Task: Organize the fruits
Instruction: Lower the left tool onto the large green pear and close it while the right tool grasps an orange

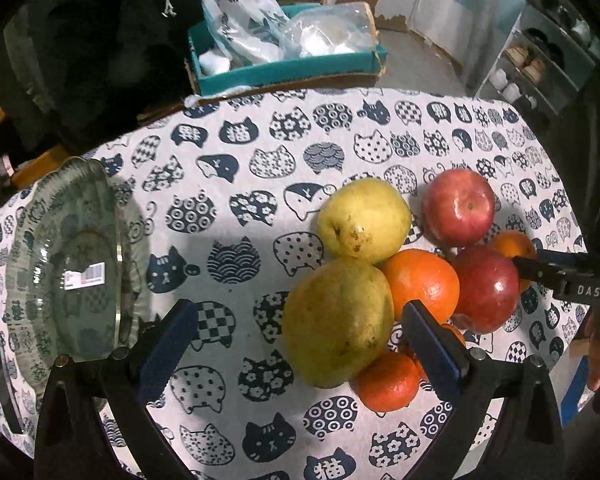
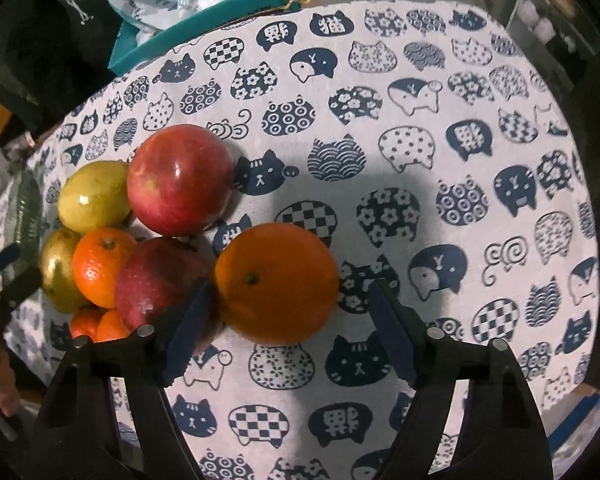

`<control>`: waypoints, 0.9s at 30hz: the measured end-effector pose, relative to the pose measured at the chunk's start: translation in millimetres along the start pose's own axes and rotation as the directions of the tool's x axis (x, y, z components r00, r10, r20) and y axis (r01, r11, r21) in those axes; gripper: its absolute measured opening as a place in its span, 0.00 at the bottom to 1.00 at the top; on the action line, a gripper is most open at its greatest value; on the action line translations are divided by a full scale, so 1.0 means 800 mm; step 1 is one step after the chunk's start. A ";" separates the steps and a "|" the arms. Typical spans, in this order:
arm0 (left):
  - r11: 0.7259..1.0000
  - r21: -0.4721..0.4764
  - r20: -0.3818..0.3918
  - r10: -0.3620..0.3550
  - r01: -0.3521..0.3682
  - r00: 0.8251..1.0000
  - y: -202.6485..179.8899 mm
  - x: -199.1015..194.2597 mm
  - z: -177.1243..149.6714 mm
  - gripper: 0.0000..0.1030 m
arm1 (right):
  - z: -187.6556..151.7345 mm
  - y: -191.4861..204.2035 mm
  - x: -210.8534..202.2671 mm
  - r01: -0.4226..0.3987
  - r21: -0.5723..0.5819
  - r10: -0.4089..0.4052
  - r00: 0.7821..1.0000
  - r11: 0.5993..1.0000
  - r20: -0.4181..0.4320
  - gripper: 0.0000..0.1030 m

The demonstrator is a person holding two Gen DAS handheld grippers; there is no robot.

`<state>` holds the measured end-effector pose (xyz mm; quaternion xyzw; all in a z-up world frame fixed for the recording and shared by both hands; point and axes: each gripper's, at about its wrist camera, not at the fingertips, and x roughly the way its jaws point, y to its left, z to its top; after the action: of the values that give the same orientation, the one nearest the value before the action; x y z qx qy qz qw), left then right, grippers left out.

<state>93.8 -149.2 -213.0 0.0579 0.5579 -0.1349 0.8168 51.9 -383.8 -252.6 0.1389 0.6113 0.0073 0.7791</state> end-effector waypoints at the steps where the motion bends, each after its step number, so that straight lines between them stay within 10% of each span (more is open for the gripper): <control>1: 1.000 0.003 -0.002 -0.002 0.002 1.000 -0.001 0.002 -0.001 0.99 | 0.000 -0.002 0.002 -0.021 0.011 0.021 1.000 1.000 -0.004 0.71; 9: 0.999 0.039 -0.049 -0.013 0.014 0.999 -0.011 0.023 -0.006 0.98 | -0.001 0.001 0.004 -0.048 -0.010 0.048 0.999 0.999 0.010 0.62; 27: 0.997 0.016 -0.076 -0.068 0.069 0.995 -0.006 0.046 -0.005 0.95 | 0.012 -0.009 0.035 0.181 -0.082 -0.179 0.983 0.980 0.039 0.69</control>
<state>101.3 -158.5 -248.0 0.0515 0.5887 -0.1657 0.7895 66.9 -387.8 -278.7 0.0499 0.6083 -0.0395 0.7912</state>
